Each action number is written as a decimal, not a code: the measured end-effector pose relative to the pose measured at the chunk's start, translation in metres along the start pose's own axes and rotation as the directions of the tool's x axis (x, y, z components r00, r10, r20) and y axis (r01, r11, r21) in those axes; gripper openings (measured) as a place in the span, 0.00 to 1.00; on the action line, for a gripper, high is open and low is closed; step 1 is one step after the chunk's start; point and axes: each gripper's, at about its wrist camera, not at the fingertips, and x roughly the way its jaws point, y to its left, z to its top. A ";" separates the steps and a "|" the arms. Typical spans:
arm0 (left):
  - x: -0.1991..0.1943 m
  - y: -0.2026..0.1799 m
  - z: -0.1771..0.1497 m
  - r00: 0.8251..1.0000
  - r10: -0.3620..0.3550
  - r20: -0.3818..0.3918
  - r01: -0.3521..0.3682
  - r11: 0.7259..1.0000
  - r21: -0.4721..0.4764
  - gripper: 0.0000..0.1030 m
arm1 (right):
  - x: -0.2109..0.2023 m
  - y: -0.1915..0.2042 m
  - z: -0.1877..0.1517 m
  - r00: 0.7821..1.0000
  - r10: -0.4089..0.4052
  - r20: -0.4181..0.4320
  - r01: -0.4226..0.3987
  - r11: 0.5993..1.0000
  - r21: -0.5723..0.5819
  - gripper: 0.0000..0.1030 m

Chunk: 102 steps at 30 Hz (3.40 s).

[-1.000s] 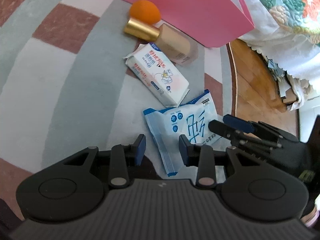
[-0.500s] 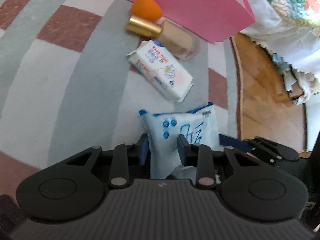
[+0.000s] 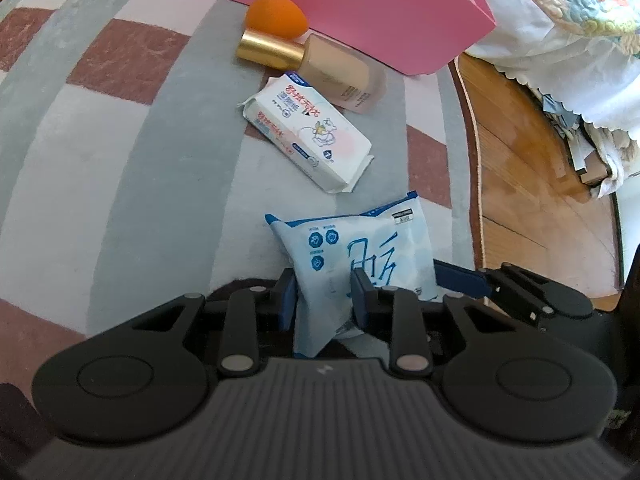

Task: Organize objects
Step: 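Carry the wipe pack into the pink box and open the left gripper, then withdraw the left gripper from the box toward the small white wipe pack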

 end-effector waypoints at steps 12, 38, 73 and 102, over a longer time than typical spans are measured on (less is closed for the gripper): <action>-0.051 -0.005 -0.004 0.999 -0.046 -0.027 0.046 0.999 0.005 0.28 | -0.039 0.030 0.006 1.000 0.004 -0.030 -0.004 1.000 -0.011 0.79; -0.208 -0.076 0.063 0.975 -0.088 0.204 0.042 0.975 0.219 0.29 | -0.158 0.082 0.094 0.987 -0.036 0.154 0.061 0.985 -0.164 0.82; 0.003 -0.033 0.287 0.993 -0.098 0.066 0.097 0.995 0.007 0.30 | 0.018 -0.059 0.259 0.987 -0.160 -0.014 0.160 0.987 0.018 0.48; -0.010 -0.050 0.265 0.997 0.038 0.071 -0.047 0.992 0.119 0.52 | 0.004 -0.060 0.243 0.978 -0.186 0.094 0.183 0.982 0.047 0.54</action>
